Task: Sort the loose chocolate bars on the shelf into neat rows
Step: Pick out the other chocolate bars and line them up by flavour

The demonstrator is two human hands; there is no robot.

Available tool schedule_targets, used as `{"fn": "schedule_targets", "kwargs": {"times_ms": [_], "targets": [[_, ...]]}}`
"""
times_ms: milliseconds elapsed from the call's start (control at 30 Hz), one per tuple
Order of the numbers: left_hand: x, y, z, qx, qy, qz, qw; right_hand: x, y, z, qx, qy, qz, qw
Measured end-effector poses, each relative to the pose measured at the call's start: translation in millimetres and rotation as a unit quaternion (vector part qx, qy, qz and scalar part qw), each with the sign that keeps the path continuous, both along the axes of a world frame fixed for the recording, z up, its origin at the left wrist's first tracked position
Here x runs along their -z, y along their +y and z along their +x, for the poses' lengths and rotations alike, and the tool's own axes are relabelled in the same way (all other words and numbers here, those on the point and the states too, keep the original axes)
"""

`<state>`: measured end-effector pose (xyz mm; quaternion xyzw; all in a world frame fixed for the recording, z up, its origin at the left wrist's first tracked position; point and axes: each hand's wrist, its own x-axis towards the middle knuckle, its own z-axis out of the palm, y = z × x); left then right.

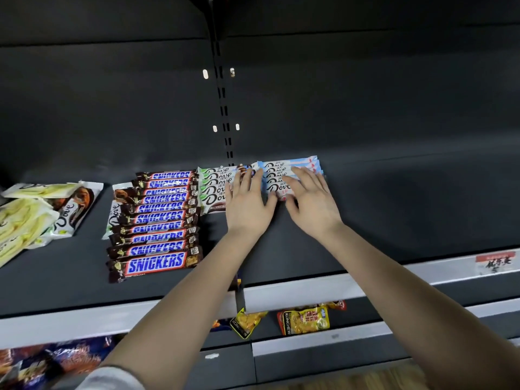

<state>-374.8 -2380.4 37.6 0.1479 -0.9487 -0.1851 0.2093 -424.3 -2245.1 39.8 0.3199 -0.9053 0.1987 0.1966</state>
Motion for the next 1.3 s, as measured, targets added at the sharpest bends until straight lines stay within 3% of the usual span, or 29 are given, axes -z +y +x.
{"fn": "schedule_targets", "kwargs": {"times_ms": [267,767,967,1300], "targets": [[-39.5,-64.9,28.4,-0.072,0.043,-0.016,0.996,-43.9,-90.5,18.7,-0.084,-0.002,-0.056,0.995],[-46.5,-238.8,192.7,-0.321,0.011,-0.012,0.947,-54.4,-281.8,121.0,-0.306,-0.020,0.004,0.952],[-33.3,-277.6,248.2,-0.373,-0.002,-0.009,0.928,-52.6,-334.6,166.1,-0.368,-0.025,0.033,0.929],[-6.2,-304.1,285.0,-0.372,-0.037,0.055,0.926,-19.1,-381.0,201.2,-0.390,-0.055,0.117,0.912]]}}
